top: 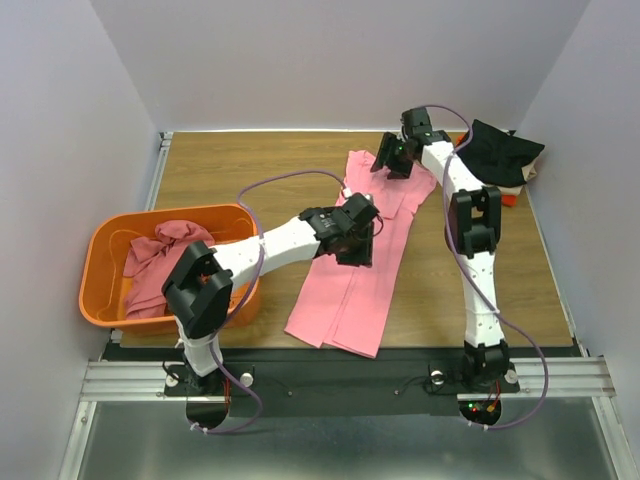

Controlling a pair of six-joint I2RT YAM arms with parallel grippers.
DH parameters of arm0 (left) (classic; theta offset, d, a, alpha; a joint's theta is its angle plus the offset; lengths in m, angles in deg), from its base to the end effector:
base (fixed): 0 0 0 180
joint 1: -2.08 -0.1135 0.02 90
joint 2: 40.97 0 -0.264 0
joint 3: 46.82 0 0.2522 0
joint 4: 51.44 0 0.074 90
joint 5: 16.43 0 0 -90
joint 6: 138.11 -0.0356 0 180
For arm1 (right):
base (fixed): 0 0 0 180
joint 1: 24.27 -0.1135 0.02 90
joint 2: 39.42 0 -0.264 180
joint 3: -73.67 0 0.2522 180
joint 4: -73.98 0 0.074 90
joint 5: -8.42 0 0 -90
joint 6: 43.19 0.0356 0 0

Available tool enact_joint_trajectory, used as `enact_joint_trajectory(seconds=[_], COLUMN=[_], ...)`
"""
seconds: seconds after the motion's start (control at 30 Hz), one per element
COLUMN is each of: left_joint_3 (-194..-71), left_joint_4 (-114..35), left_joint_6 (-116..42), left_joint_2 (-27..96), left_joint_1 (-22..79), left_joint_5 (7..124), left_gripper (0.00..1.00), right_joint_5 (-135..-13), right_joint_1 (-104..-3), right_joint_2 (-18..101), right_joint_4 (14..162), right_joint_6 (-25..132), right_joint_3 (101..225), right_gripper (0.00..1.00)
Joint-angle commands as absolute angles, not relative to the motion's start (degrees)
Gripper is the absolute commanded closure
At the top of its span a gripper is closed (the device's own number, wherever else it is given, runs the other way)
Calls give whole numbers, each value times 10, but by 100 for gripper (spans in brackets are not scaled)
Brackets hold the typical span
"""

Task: Fold and stack the t-shirts
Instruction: Fold the tshirt

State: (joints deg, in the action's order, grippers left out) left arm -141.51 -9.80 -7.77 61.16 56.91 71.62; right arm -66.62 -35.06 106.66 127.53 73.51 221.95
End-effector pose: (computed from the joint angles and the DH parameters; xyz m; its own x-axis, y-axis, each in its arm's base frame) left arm 0.2279 -0.3255 0.2561 -0.8689 0.1100 -0.4826 0.3508 0.8247 -0.4436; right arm 0.5472 0.1136 0.1858 -0.8378 0.2822 -0.4674 0.0416 0.8866 0.4607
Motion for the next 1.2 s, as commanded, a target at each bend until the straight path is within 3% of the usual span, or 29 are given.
enact_joint_trajectory(seconds=[0.0, 0.17, 0.4, 0.9, 1.17], left_joint_3=[-1409, -1363, -1327, -1286, -1393], left_joint_4=[-75, -68, -80, -170, -152], left_joint_6=[-124, -172, -210, -166, -129], left_joint_2=[569, 576, 591, 677, 735], left_joint_1=[548, 547, 547, 537, 507], left_joint_5=[743, 760, 772, 673, 662], left_gripper=[56, 56, 56, 56, 56], right_joint_5=[-687, -712, -716, -753, -764], right_joint_1=[-346, -347, -348, -347, -348], right_joint_2=[943, 851, 838, 997, 1105], right_joint_4=[1269, 1269, 1265, 1266, 1267], right_joint_6=[693, 671, 661, 657, 693], right_joint_3=[2164, 2009, 1929, 2019, 2163], right_gripper=[35, 35, 34, 35, 35])
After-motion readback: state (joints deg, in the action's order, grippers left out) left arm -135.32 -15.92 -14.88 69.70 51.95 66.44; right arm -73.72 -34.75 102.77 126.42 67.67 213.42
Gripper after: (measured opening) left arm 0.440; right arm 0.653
